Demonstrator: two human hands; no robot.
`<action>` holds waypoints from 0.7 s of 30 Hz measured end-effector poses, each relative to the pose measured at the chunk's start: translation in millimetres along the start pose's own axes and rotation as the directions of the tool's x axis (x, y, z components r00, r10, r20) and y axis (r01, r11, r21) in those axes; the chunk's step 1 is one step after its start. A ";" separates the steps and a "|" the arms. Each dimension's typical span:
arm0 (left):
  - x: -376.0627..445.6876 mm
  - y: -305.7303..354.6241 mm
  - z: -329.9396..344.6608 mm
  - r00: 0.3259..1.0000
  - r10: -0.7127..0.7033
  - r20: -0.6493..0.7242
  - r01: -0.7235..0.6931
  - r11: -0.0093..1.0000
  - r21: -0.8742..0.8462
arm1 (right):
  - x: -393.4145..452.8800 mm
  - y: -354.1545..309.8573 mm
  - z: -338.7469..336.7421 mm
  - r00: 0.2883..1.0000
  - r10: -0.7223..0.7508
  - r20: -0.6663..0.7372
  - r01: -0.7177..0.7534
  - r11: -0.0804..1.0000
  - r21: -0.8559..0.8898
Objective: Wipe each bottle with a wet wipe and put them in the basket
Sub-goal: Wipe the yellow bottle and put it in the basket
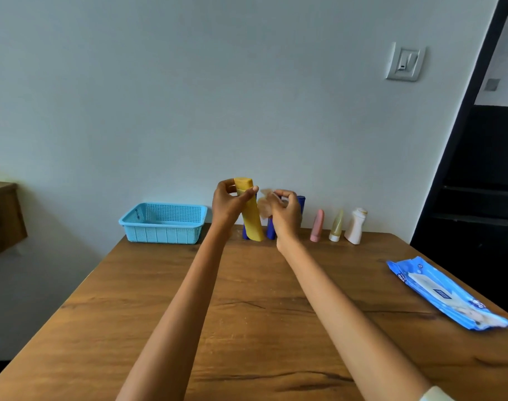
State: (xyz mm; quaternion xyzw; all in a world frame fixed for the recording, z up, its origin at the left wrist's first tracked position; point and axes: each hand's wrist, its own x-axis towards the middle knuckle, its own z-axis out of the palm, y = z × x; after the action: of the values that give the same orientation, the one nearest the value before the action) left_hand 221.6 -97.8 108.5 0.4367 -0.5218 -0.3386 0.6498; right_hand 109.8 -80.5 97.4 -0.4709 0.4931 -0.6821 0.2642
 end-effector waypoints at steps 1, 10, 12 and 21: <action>0.9 -2.6 1.5 1.000 -0.019 -0.005 0.019 1.000 0.016 | -1.9 -0.2 4.2 0.994 -0.104 -0.020 0.104 0.995 -0.002; 7.8 2.9 -17.1 0.996 -0.023 -0.085 0.023 1.000 -0.008 | -31.5 41.4 -7.9 0.915 -0.258 0.310 0.323 0.929 -0.182; 6.1 3.8 -20.1 0.997 -0.008 -0.074 0.008 1.000 0.001 | -29.7 45.9 -11.9 0.938 -0.210 0.275 0.267 0.944 -0.192; -2.3 5.7 -8.5 0.967 0.127 0.221 -0.168 0.970 0.178 | 27.2 -36.9 5.9 0.906 -0.397 0.148 0.418 0.894 -0.164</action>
State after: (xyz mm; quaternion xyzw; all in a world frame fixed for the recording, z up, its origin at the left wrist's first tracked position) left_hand 229.3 -91.7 112.2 0.4201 -0.6489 -0.2800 0.5693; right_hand 107.6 -91.7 142.2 -0.6242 0.4314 -0.6444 0.0956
